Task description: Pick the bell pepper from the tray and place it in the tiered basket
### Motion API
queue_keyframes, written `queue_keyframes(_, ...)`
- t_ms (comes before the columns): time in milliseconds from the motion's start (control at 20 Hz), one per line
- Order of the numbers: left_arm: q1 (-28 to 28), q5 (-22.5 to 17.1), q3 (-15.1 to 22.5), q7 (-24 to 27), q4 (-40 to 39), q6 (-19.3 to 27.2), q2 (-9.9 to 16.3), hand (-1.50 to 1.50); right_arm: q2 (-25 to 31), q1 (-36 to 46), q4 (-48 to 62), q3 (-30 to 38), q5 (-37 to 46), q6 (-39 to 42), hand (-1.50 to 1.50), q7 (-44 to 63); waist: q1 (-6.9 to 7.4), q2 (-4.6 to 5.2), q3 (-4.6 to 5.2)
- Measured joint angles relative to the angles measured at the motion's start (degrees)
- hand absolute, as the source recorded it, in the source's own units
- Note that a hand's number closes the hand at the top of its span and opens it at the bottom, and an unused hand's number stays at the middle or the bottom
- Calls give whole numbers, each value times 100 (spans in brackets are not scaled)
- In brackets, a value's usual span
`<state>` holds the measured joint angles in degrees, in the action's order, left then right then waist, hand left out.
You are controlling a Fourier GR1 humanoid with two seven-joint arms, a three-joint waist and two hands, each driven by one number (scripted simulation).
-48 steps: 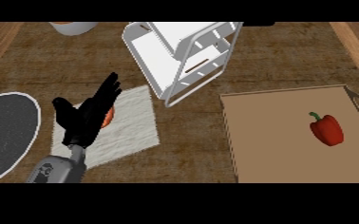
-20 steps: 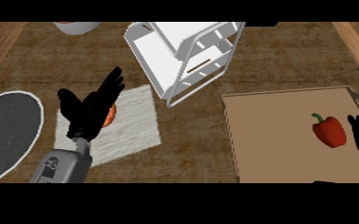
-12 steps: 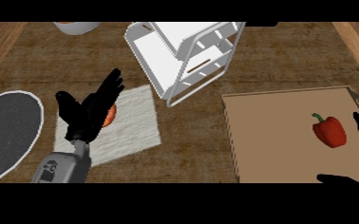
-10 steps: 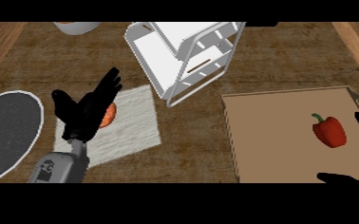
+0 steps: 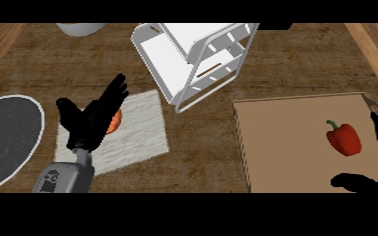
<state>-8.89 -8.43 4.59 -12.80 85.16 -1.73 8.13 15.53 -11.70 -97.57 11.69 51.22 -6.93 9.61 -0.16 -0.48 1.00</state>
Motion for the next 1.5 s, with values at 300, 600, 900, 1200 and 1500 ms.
queue_keyframes(300, 46, 53, 14, -141, 177, 8, -80, 0, 109, 387, 621, 255, -145, 87, -150, -167, 7, 8, -17)
queue_keyframes(600, -52, 86, -98, -51, 5, -92, -95, 0, 147, 739, 1131, 331, -136, 111, -150, -315, -3, 10, -18)
queue_keyframes(900, -70, 113, -104, -133, 57, -100, -170, 0, 209, 969, 1608, 303, -185, 190, 150, -707, -5, -7, 15)
queue_keyframes(1200, -100, 215, -70, -80, 6, -61, -248, 0, 250, 1004, 1799, 233, -151, 25, 150, -1350, -17, -24, 58)
queue_keyframes(1500, -121, 196, -146, 15, -155, -109, -249, 0, 88, 996, 1812, 262, -2, -273, 150, -1457, -37, -38, 93)
